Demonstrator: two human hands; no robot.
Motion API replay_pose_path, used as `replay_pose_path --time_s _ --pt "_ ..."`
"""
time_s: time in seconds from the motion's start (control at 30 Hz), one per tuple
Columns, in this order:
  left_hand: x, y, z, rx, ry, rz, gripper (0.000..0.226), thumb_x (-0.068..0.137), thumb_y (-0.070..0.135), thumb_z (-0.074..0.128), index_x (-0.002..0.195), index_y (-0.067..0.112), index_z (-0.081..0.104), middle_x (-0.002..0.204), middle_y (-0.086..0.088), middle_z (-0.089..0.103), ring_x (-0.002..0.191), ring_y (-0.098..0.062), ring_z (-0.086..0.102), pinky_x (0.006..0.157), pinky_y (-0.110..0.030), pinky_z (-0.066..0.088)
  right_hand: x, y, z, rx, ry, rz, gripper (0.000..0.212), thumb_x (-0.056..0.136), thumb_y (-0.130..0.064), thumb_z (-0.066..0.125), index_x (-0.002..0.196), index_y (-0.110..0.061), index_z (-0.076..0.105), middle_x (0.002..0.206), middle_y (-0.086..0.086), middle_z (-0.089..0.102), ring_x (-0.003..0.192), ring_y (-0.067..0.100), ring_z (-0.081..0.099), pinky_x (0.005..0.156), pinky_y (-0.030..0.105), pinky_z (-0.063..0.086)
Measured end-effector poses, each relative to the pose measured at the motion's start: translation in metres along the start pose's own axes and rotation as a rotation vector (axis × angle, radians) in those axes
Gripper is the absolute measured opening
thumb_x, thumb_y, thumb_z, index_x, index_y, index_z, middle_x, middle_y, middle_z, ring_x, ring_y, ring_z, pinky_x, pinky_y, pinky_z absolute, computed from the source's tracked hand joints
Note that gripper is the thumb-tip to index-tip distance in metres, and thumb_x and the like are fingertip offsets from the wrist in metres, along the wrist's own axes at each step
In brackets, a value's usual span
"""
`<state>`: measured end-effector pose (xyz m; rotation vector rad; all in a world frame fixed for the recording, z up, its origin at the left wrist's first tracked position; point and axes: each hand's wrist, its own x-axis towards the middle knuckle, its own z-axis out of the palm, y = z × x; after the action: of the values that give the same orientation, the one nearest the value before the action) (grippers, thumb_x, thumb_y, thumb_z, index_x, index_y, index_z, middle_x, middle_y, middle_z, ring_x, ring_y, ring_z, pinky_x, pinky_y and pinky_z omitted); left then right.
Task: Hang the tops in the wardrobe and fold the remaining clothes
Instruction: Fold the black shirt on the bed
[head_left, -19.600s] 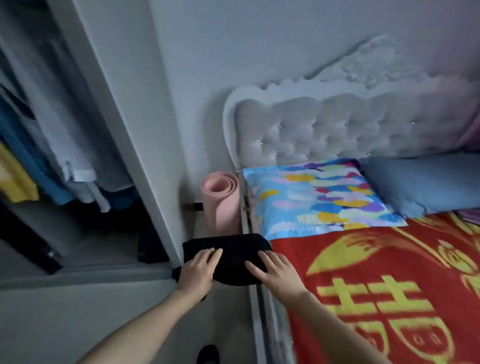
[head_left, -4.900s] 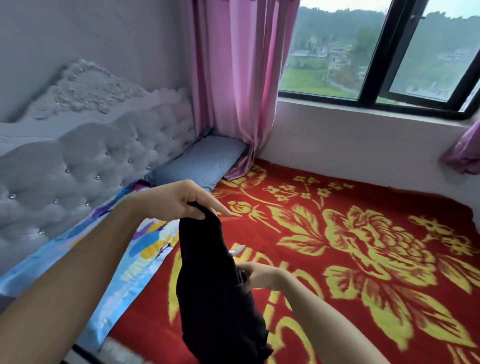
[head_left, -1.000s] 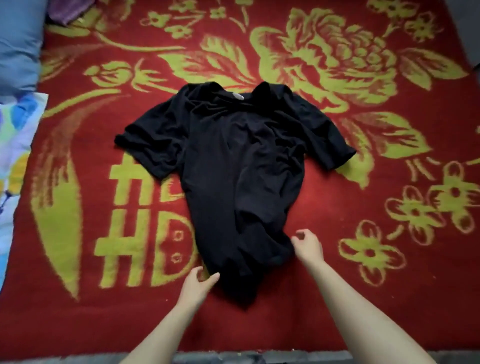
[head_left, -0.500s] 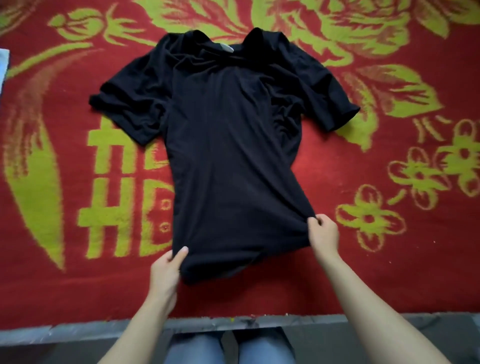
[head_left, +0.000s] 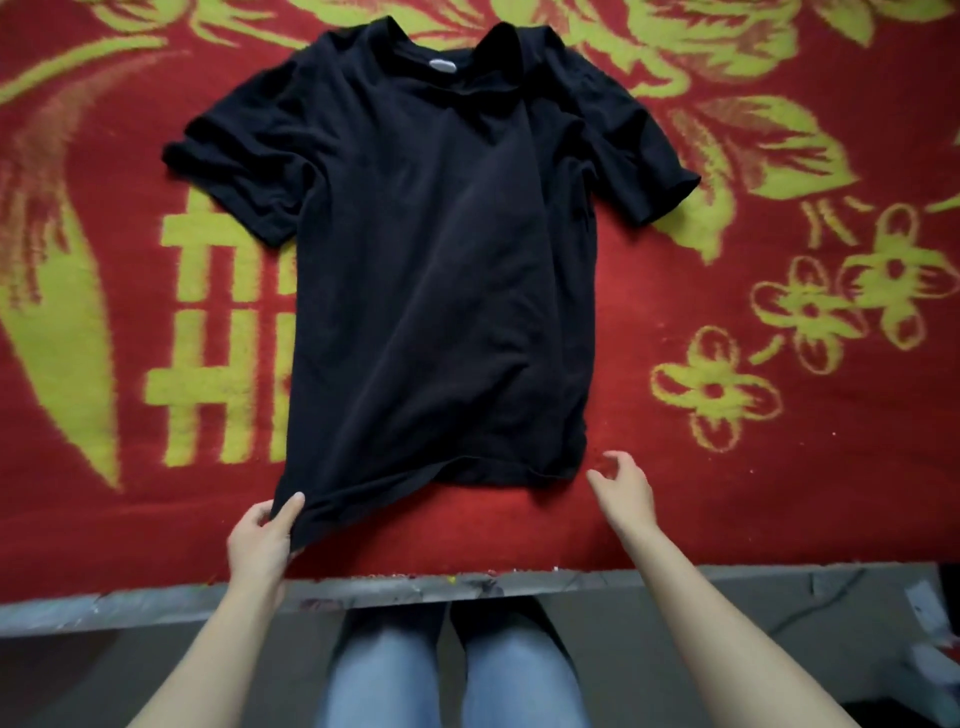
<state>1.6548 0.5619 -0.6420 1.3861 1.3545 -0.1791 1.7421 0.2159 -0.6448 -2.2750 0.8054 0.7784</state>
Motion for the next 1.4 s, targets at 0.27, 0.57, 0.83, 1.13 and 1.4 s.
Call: replay_pose_path --time_s 0.27,0.57,0.83,1.13,1.4 --pt "0.013 -0.010 -0.012 -0.010 0.110 -0.037 0.019 0.095 0.014 0.053 0.077 0.015 0.056 0.083 -0.007 0.055 0.070 -0.013 0.050 0.059 -0.027 0.042 -0.009 -0.002 0.039 -0.471 0.037 -0.137 0.068 0.086 -0.029 0.064 0.143 -0.023 0.026 0.130 0.008 0.038 0.119 0.025 0.039 0.092 0.036 0.043" --pt "0.006 0.001 -0.016 -0.304 0.053 -0.088 0.019 0.098 0.014 0.046 0.082 0.012 0.055 0.089 -0.005 0.068 0.080 -0.013 0.062 0.069 -0.029 0.054 0.015 -0.025 0.020 0.185 0.354 -0.290 0.013 0.088 -0.006 0.055 0.098 -0.002 0.061 0.099 0.007 0.058 0.091 0.020 0.051 0.078 0.022 0.037" --pt "0.003 0.017 -0.018 -0.482 0.116 -0.211 0.008 0.091 0.012 0.060 0.083 0.012 0.062 0.066 0.000 0.070 0.072 -0.014 0.062 0.053 -0.022 0.053 0.013 -0.040 -0.018 0.610 0.478 -0.203 0.033 0.088 0.002 0.041 0.067 -0.022 0.032 0.065 -0.005 0.033 0.053 0.007 0.030 0.046 0.013 0.029" --pt "0.016 0.007 -0.014 -0.335 -0.054 -0.327 0.018 0.094 0.034 0.053 0.093 0.016 0.058 0.097 -0.003 0.061 0.085 -0.019 0.059 0.073 -0.036 0.045 0.048 -0.052 -0.017 0.622 0.249 -0.066 0.014 0.094 -0.016 0.041 0.108 -0.016 0.038 0.098 0.008 0.051 0.080 0.023 0.059 0.066 0.027 0.042" --pt "0.015 0.004 0.002 -0.064 -0.167 -0.160 0.037 0.089 0.012 0.062 0.124 0.010 0.050 0.113 -0.012 0.060 0.093 -0.022 0.060 0.079 -0.034 0.048 0.064 -0.062 -0.007 0.609 0.239 -0.009 0.029 0.094 -0.004 0.037 0.072 -0.012 0.053 0.073 0.008 0.053 0.066 0.018 0.054 0.065 0.035 0.049"
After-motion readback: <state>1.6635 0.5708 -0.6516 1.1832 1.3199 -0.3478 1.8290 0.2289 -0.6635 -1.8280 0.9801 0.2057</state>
